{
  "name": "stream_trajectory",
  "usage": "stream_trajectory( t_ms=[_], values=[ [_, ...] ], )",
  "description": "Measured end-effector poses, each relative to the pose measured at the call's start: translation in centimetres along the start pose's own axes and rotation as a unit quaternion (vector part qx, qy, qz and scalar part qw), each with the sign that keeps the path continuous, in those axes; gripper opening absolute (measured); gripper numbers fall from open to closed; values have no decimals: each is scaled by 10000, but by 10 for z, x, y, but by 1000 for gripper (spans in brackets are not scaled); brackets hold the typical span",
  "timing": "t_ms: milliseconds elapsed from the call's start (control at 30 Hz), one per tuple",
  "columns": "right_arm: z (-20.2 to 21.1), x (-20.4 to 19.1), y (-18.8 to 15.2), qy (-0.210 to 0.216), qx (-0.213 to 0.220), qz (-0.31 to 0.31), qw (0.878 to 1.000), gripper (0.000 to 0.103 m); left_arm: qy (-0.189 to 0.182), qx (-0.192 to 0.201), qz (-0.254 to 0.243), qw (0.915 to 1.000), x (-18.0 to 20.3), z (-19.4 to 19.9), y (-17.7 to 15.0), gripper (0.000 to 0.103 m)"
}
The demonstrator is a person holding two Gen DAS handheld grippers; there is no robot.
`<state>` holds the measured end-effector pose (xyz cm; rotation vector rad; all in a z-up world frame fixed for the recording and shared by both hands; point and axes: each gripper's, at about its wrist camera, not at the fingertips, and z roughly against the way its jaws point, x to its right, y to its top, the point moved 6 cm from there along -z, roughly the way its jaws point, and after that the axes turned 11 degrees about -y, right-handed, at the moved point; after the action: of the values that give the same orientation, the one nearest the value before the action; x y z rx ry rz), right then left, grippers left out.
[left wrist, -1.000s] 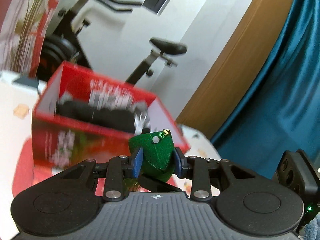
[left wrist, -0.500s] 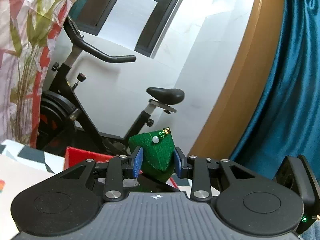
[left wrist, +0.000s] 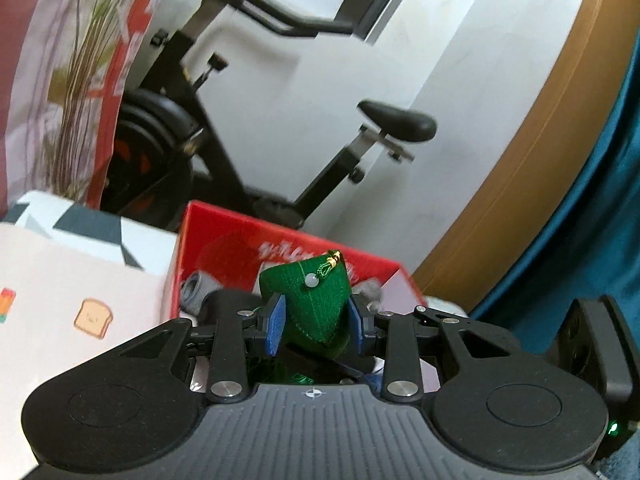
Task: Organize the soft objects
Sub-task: 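Lift the green pouch into the red box and open both tools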
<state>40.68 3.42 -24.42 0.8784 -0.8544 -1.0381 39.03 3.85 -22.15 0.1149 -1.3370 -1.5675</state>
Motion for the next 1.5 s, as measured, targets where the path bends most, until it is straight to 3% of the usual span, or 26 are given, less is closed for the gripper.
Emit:
stream_trajectory(
  t_ms=[400,467,600,700,767,867,1033,1300,1500],
  values=[
    [-16,-5,-27,403,-556,-364,9970,37,545,-173,-169,9982,-24,0,-1,40],
    [-14,-3,-29,367,-589,-421,9967,40,683,-151,-227,9973,-24,3,0,55],
    [-10,5,-32,179,-696,-513,9961,44,789,-114,-288,9964,-20,5,3,61],
    [-3,15,-32,-57,-716,-632,9954,57,854,-63,-427,9954,-11,9,6,75],
    [3,23,-32,-230,-717,-700,9947,67,929,-11,-564,9941,-3,13,9,89],
    [11,34,-31,-450,-714,-855,9928,80,1077,127,-783,9910,9,21,14,100],
    [32,53,-22,-726,-584,-1170,9888,102,1267,230,-987,9868,27,34,21,103],
    [77,78,2,-1221,-194,-1448,9817,103,1501,356,-1126,9816,53,56,27,103],
    [109,91,14,-1417,-86,-1680,9755,103,1912,503,-1295,9717,72,75,29,103]
  ],
)
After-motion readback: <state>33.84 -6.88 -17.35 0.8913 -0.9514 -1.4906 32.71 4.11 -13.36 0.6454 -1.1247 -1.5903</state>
